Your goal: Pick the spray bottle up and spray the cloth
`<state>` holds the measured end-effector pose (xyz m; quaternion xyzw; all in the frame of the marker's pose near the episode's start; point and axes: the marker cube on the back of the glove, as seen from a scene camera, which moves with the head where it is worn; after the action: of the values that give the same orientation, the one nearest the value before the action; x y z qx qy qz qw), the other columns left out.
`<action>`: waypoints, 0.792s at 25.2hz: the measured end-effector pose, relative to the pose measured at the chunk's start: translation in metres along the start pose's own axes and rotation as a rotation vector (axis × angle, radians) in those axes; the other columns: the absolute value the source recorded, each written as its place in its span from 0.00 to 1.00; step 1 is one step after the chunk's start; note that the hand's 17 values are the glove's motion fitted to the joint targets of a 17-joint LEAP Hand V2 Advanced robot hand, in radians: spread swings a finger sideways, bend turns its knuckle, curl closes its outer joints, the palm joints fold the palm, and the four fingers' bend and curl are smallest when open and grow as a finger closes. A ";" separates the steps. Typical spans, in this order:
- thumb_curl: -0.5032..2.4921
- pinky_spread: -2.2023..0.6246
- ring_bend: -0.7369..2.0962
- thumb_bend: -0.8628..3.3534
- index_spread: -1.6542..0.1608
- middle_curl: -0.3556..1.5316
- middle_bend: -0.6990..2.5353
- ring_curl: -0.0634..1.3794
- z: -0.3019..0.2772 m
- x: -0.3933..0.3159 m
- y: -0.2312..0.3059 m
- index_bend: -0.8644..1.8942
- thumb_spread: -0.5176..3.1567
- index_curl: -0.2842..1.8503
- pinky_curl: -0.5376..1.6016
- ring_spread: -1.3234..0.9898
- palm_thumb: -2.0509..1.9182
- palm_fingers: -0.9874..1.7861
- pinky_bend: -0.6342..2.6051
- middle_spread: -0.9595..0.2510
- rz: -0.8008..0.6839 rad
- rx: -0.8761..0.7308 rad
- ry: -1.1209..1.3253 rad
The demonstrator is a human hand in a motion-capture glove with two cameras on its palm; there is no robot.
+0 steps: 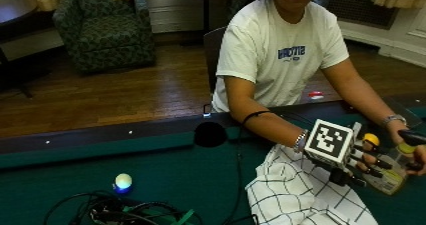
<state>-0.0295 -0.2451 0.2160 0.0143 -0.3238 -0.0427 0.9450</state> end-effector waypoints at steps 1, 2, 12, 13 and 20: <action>0.34 0.86 0.39 0.19 0.67 0.39 0.28 0.27 -0.003 -0.005 0.009 0.35 0.38 0.32 0.42 0.52 0.60 0.46 0.30 0.69 -0.017 -0.007 0.017; 0.33 0.86 0.39 0.19 0.67 0.39 0.28 0.27 -0.006 -0.010 0.019 0.36 0.39 0.32 0.42 0.52 0.60 0.46 0.30 0.69 -0.035 -0.017 0.039; 0.31 0.87 0.38 0.19 0.67 0.39 0.28 0.26 -0.038 -0.070 0.091 0.36 0.39 0.29 0.42 0.53 0.59 0.46 0.30 0.69 -0.241 -0.157 0.253; 0.31 0.87 0.38 0.19 0.67 0.39 0.28 0.26 -0.044 -0.077 0.094 0.36 0.39 0.29 0.42 0.53 0.59 0.46 0.30 0.69 -0.255 -0.168 0.259; 0.30 0.87 0.38 0.20 0.66 0.38 0.28 0.26 -0.083 -0.103 0.105 0.36 0.40 0.27 0.42 0.53 0.58 0.46 0.30 0.69 -0.303 -0.203 0.333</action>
<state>-0.0520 -0.1313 0.0928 -0.0256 -0.1517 -0.2134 0.9648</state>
